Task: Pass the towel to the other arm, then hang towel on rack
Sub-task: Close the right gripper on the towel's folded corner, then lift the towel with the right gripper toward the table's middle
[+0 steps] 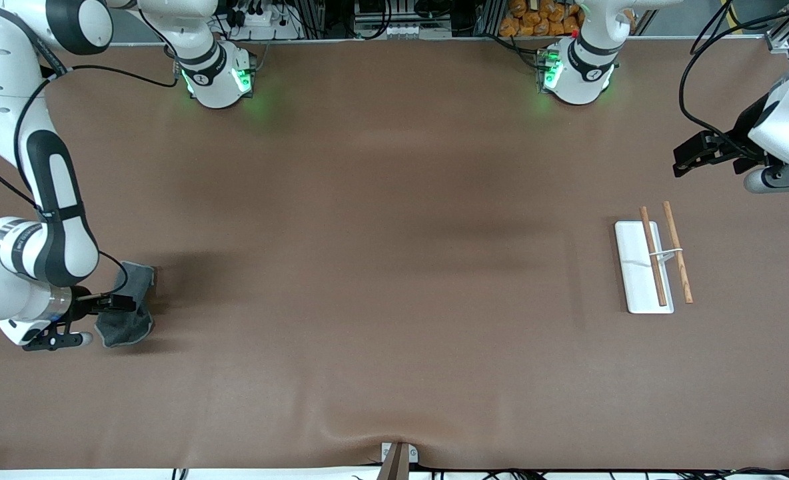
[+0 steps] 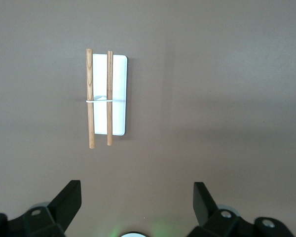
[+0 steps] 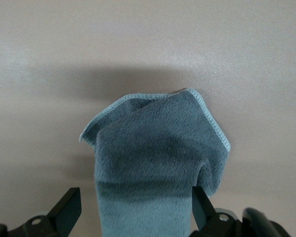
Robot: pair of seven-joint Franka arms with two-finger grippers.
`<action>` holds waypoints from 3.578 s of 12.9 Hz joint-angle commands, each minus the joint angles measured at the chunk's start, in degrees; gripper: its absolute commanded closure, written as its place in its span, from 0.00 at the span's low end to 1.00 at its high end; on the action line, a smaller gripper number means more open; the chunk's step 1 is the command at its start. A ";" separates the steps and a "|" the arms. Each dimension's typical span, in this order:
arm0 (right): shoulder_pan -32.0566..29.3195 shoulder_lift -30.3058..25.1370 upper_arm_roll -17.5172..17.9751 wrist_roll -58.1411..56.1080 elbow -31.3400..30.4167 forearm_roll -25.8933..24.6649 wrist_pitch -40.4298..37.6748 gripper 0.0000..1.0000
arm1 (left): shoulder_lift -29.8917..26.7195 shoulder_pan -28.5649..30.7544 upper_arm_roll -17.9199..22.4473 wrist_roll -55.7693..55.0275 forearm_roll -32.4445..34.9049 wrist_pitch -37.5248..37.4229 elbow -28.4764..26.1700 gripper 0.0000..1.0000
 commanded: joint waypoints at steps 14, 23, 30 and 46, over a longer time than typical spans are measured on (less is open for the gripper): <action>3.96 -4.58 -0.17 -6.94 -0.18 1.68 -1.80 1.00 | 0.36 0.39 0.04 0.88 -1.54 0.05 1.01 0.00; 18.81 -16.19 0.00 -11.42 0.35 -1.14 -5.59 1.00 | 0.37 0.39 0.04 0.88 -1.54 0.05 1.01 0.00; 37.07 -17.43 0.36 -11.25 1.14 -0.53 1.42 1.00 | 0.45 0.39 0.04 0.88 -1.54 0.05 0.92 0.00; 56.18 -16.02 0.27 -10.90 0.88 3.34 7.95 1.00 | 0.54 0.39 0.04 0.88 -1.72 0.13 0.92 0.00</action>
